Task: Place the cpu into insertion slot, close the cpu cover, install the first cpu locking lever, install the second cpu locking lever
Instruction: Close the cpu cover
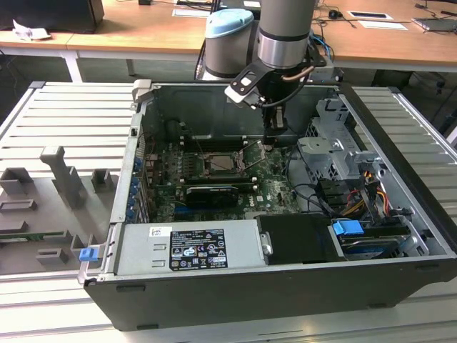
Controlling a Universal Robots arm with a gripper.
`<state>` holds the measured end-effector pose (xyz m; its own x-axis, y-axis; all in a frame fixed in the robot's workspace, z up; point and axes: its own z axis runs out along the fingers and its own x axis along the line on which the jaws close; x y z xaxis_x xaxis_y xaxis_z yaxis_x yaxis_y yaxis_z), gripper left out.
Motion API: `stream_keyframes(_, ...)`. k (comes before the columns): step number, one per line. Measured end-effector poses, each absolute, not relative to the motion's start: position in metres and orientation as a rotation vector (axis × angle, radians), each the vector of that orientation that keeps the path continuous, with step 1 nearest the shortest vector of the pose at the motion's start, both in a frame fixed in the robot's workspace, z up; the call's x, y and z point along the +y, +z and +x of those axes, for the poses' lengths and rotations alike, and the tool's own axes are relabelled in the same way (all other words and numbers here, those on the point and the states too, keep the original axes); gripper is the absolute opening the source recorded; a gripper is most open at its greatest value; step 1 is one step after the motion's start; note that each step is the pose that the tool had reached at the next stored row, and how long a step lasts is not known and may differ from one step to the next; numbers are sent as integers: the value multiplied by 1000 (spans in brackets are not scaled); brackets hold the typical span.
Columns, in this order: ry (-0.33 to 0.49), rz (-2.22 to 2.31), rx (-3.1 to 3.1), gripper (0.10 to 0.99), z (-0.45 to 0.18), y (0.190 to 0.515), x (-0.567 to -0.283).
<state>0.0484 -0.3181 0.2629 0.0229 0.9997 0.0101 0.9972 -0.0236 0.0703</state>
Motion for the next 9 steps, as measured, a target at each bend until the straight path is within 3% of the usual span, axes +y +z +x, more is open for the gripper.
stream_keyframes(9, 87, 2215, 2164, 106, 51, 263, -318)
